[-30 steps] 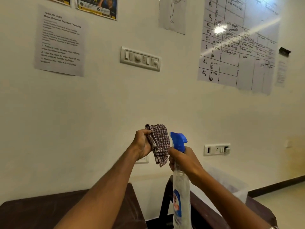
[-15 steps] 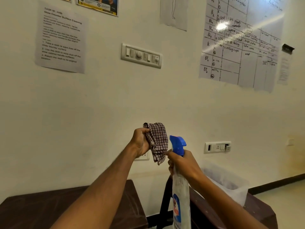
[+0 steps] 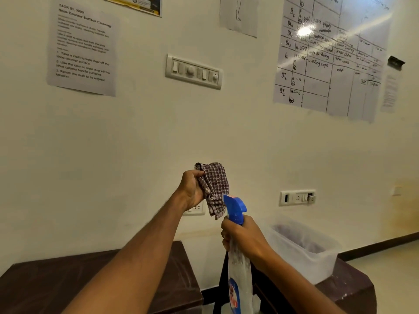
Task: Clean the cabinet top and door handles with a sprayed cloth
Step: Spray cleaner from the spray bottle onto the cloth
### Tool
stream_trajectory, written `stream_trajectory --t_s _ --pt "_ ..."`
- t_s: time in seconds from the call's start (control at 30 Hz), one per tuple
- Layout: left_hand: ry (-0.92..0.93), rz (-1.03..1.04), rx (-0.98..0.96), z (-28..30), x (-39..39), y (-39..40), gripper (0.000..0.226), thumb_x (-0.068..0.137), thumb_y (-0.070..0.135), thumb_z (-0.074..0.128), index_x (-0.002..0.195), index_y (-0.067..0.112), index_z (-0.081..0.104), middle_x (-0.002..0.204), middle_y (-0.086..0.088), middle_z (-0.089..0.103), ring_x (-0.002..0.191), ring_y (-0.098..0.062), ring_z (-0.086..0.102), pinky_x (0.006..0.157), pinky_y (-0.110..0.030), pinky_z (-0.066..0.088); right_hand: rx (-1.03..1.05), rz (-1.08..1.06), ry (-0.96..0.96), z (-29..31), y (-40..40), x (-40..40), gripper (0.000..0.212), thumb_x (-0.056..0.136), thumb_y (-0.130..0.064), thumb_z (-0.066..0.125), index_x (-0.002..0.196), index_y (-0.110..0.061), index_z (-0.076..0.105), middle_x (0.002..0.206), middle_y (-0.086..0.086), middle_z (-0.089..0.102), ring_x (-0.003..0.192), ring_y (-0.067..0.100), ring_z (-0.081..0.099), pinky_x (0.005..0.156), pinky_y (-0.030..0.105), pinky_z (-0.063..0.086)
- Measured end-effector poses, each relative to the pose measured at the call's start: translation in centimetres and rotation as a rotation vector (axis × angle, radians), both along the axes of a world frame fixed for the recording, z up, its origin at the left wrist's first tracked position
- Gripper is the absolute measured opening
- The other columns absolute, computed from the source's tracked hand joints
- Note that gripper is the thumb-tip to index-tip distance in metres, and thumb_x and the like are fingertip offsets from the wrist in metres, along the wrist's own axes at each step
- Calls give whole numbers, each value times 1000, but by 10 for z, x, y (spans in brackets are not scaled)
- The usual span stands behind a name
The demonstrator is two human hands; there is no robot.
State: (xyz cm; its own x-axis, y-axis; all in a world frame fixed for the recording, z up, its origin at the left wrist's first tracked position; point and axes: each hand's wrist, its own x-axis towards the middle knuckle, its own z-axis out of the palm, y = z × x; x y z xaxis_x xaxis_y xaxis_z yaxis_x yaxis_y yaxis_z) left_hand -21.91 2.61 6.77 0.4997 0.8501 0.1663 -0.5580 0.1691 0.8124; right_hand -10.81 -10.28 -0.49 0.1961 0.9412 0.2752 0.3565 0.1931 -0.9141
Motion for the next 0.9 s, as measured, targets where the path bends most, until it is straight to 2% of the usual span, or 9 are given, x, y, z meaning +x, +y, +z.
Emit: stream_trajectory --t_s 0.17,0.23,0.3,0.4,0.53,0.67,0.8,0.9 --pt "7 -6 8 0 -2 -1 43 92 15 27 119 -3 57 109 -21 65 99 -32 62 81 -45 50 33 19 29 -7 -4 3 13 89 -13 57 92 -1 58 67 8 54 55 14 55 60 26 53" --pt "6 -7 10 1 -1 -2 41 93 15 27 112 -1 59 106 -20 66 98 -32 62 81 -45 49 20 26 50 -9 -6 4 15 90 -13 57 95 2 58 66 7 53 55 14 55 60 26 53" --pt "4 -6 8 1 -1 -1 39 93 15 27 107 0 60 103 -19 66 96 -31 63 82 -45 48 -11 49 51 -11 -8 5 10 89 -13 57 88 -3 57 65 6 53 55 14 54 60 27 52" --pt "0 -10 7 2 1 -2 39 93 16 27 110 0 59 105 -19 66 97 -31 63 82 -45 49 -56 58 -7 -17 -11 6 10 86 -14 58 78 -9 55 62 3 54 54 15 54 60 27 51" --pt "-2 -29 8 3 3 -4 39 94 15 27 110 -1 59 102 -18 66 95 -30 63 77 -43 50 -8 35 -39 -15 -16 9 8 87 -13 57 80 -8 56 64 7 55 54 15 55 60 26 52" --pt "6 -38 12 2 10 -6 41 93 15 28 118 -2 56 107 -20 66 99 -32 62 83 -45 49 55 -12 2 -2 -16 14 4 88 -10 57 87 -7 58 64 7 55 55 17 55 60 28 54" --pt "0 -56 22 1 19 -10 39 93 14 29 114 0 58 106 -19 66 100 -31 62 84 -44 49 68 -58 19 8 -14 22 11 85 -15 59 78 -8 56 61 5 55 55 19 56 62 32 51" --pt "0 -72 37 4 26 -13 38 93 13 29 113 0 58 107 -18 66 101 -31 62 91 -45 47 81 -76 2 13 -17 28 13 85 -15 59 75 -9 55 59 4 55 53 18 55 61 33 50"
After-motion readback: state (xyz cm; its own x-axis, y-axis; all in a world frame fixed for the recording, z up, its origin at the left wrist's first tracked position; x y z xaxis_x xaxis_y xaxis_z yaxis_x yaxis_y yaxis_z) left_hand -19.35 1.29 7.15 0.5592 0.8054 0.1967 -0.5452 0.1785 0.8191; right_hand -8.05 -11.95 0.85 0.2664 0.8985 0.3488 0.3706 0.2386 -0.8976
